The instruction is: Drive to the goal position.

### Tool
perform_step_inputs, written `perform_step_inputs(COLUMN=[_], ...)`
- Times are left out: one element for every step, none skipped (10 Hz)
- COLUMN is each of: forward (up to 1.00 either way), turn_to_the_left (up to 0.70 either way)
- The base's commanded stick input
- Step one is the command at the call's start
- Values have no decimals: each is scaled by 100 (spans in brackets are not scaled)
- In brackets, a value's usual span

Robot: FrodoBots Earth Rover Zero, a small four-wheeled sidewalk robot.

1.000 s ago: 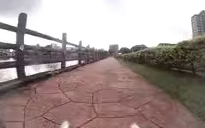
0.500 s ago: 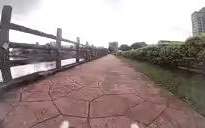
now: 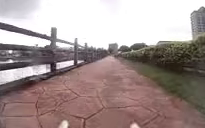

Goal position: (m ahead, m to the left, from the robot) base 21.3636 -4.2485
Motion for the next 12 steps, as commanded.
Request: perform_step_inputs(forward=[70, 70, 70, 70, 70, 70, 70, 70, 70, 70, 70, 70], turn_to_the_left=[0, 0, 0, 0, 0, 0, 0, 0, 0, 0, 0, 0])
